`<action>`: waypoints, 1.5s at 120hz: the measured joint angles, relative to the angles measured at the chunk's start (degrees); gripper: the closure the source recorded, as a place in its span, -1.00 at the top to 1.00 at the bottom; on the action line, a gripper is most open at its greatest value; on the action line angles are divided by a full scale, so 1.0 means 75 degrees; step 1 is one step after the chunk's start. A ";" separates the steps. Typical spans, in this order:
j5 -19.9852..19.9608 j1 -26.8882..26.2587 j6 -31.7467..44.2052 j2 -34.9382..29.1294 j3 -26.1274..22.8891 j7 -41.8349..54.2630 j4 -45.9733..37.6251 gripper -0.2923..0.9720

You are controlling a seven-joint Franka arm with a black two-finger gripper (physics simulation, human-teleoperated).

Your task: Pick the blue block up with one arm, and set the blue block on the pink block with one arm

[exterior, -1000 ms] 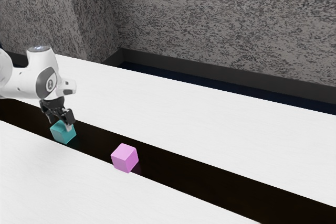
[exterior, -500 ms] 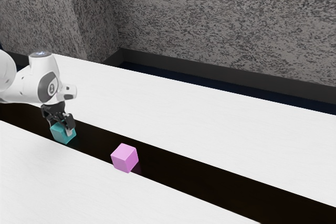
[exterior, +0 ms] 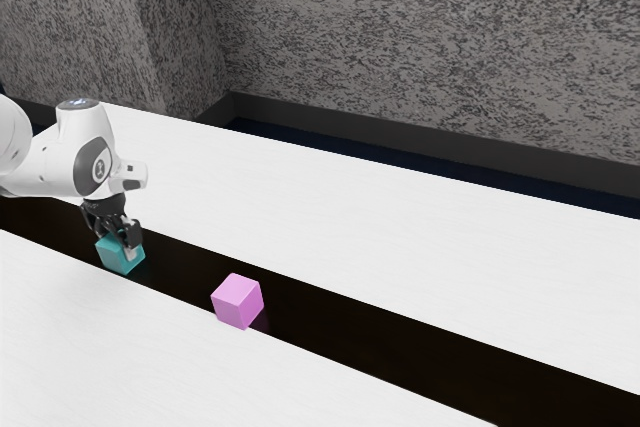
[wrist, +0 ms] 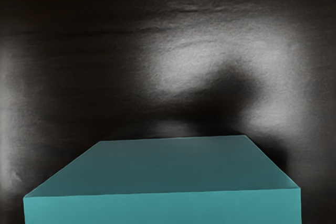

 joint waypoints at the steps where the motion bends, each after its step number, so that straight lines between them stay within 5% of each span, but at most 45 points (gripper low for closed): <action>1: -0.0002 0.0001 0.0000 -0.0002 0.0001 0.0000 0.0000 0.13; 33: -0.0130 -0.0008 -0.0061 -0.0308 -0.0134 -0.0016 -0.0042 0.08; 85: -0.0322 -0.0016 -0.0828 -0.2061 -0.1979 -0.0681 -0.0814 0.06; 111: -0.0294 -0.0046 -0.0882 -0.2283 -0.2676 -0.1280 -0.1029 0.05; 180: -0.0268 -0.0032 -0.0853 -0.2442 -0.3281 -0.2900 -0.1488 0.06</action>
